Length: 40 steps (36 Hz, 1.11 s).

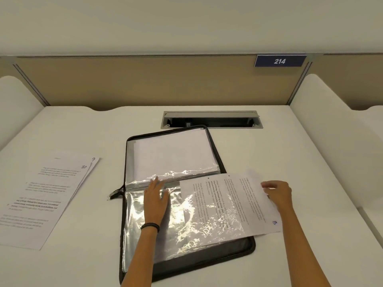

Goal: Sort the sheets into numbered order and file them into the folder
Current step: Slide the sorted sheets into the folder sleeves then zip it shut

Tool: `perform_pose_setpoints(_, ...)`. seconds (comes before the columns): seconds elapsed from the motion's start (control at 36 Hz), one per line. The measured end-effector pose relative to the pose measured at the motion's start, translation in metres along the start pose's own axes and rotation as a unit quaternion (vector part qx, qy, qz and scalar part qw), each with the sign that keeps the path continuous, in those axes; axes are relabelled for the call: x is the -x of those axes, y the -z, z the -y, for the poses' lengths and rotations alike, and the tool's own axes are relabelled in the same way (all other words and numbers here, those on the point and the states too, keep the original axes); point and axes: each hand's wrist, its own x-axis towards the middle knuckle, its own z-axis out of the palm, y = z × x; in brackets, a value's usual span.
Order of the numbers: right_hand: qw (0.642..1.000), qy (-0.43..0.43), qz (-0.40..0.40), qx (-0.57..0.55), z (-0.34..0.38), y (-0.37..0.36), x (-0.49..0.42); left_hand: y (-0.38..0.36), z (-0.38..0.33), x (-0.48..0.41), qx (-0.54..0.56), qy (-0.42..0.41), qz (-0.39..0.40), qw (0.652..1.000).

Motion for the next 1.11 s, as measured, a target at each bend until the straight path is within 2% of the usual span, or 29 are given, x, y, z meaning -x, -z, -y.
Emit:
perform_pose_setpoints(0.25,0.999,-0.04,-0.027,0.015,-0.001,0.008,-0.002,0.043,0.042,0.006,-0.004,0.057,-0.052,0.997)
perform_pose_setpoints(0.39,0.998,-0.053,-0.021,0.009,-0.012,0.009,-0.009,0.059,0.051,0.018,0.015,0.134,-0.04,0.99)
perform_pose_setpoints(0.56,0.992,-0.085,0.016,-0.095,-0.012,0.009,0.0,0.062,0.057,0.028,0.015,0.147,-0.018,0.989)
perform_pose_setpoints(0.72,0.984,-0.103,0.051,-0.135,-0.015,0.007,0.004,0.064,0.052,0.023,0.017,0.166,-0.002,0.986)
perform_pose_setpoints(1.11,0.981,-0.074,0.122,-0.132,0.012,-0.018,0.017,0.071,0.045,0.019,0.024,0.184,0.02,0.982)
